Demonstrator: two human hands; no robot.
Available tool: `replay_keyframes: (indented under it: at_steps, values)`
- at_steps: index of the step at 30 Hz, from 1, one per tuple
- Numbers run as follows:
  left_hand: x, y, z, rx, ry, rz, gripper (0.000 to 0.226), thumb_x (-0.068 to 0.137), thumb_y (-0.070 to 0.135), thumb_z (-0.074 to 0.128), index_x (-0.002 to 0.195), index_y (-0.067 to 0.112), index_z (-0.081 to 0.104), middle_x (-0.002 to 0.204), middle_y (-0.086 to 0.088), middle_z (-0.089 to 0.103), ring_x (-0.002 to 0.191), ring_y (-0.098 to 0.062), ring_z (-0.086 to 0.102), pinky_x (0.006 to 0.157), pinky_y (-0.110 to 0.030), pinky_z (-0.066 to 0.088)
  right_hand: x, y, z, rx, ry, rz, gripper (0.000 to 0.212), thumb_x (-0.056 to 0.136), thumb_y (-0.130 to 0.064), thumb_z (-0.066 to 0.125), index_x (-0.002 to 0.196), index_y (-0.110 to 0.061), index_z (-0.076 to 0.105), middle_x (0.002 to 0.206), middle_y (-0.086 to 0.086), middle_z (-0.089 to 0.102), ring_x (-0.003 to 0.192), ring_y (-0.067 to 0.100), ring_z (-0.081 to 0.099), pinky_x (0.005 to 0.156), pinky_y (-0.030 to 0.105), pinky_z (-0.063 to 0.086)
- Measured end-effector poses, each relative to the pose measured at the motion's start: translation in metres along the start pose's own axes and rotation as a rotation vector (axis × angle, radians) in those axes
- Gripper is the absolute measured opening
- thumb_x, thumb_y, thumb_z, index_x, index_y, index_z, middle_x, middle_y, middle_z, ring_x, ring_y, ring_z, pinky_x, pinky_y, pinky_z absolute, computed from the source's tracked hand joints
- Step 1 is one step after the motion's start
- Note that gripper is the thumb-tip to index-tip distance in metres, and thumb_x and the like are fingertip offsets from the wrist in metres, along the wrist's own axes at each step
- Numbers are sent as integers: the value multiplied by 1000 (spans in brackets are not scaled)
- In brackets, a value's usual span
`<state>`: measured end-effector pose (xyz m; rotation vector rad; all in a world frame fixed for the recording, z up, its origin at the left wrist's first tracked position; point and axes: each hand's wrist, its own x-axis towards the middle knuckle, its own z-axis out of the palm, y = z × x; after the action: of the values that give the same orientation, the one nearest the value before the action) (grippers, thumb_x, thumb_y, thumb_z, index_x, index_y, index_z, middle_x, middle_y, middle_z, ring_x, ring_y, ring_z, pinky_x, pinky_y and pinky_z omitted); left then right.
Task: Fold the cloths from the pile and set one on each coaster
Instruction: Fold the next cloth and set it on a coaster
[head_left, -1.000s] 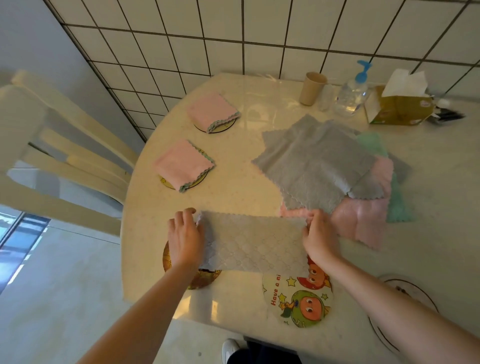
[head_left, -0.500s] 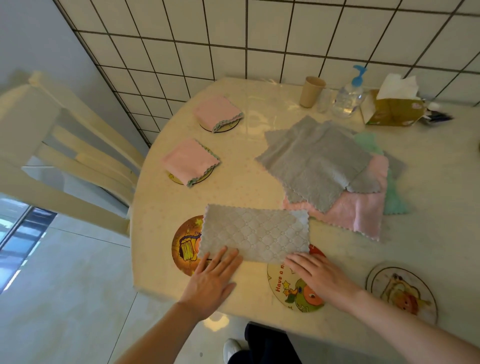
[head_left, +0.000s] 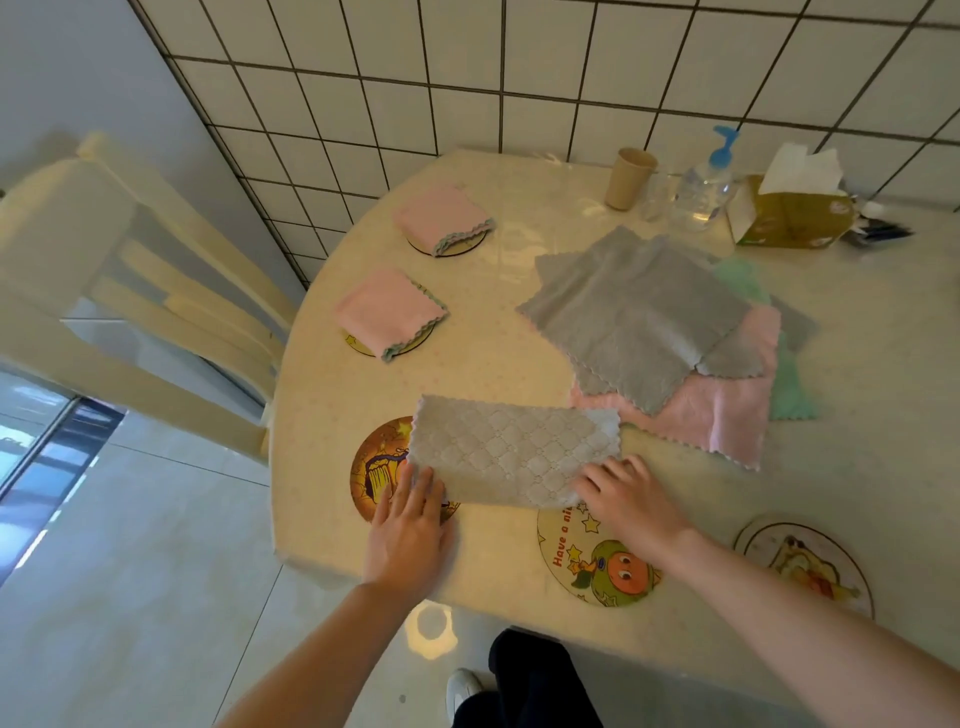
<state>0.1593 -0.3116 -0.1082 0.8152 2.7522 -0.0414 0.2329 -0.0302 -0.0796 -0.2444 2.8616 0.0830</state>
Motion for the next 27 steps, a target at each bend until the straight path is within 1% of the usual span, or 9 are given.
replay_keyframes:
  at_steps: [5,8,12,14,17,19,21,25,27]
  values:
    - [7,53,-5,-197,66,239,63,93,36,46,150,23,22,157,0,24,146,-24,16,117,-42,20,-13,-6,-15,73,199,-85,32,68,-4,72,95,-17,62,93,-6,65,84,17,60,74,33,48]
    - [7,81,-4,-262,60,309,68,94,41,46,151,28,13,157,2,22,145,-20,21,117,-39,25,-37,-26,-20,139,242,-121,19,76,-10,59,92,-19,62,86,-6,65,78,16,60,68,32,50]
    - [-5,86,5,-284,-17,360,55,96,39,40,148,27,29,153,3,34,141,-18,31,114,-38,28,-70,-55,-23,295,244,-188,14,88,-23,49,90,-23,63,78,-12,63,69,7,59,62,27,51]
    - [-17,74,14,-252,-9,460,55,93,40,31,145,26,37,150,2,40,139,-20,35,112,-44,33,-77,-59,-20,377,263,-225,26,98,-28,40,91,-22,65,78,-12,65,68,3,59,62,23,51]
    - [-35,50,23,-192,14,592,57,87,45,33,141,29,41,145,2,47,133,-19,45,107,-44,40,-67,-51,-17,380,225,-180,30,96,-8,42,120,-14,59,116,-2,65,102,9,62,88,24,52]
    - [-45,39,25,-196,54,616,52,90,47,37,138,29,45,144,3,48,131,-17,47,106,-39,40,-61,-45,-8,351,5,-173,75,81,19,45,144,-18,32,149,-6,34,136,11,32,112,25,24]
    - [-55,32,25,-219,104,606,44,94,45,41,132,27,54,139,1,53,127,-18,51,104,-35,45,-56,-43,1,250,-117,-264,100,69,30,42,150,-22,13,156,-9,11,144,10,6,116,30,8]
    - [-73,23,28,-335,156,498,41,97,41,34,117,24,65,122,2,60,104,-11,63,86,-21,51,-53,-40,25,128,-145,-335,99,68,27,44,148,-24,16,156,-8,10,141,10,0,116,40,20]
    - [-72,25,20,-533,81,349,42,97,41,34,120,23,64,127,5,56,108,-8,60,91,-16,44,-52,-35,29,145,-106,-360,87,78,17,46,148,-27,17,156,-11,10,142,8,3,116,39,20]
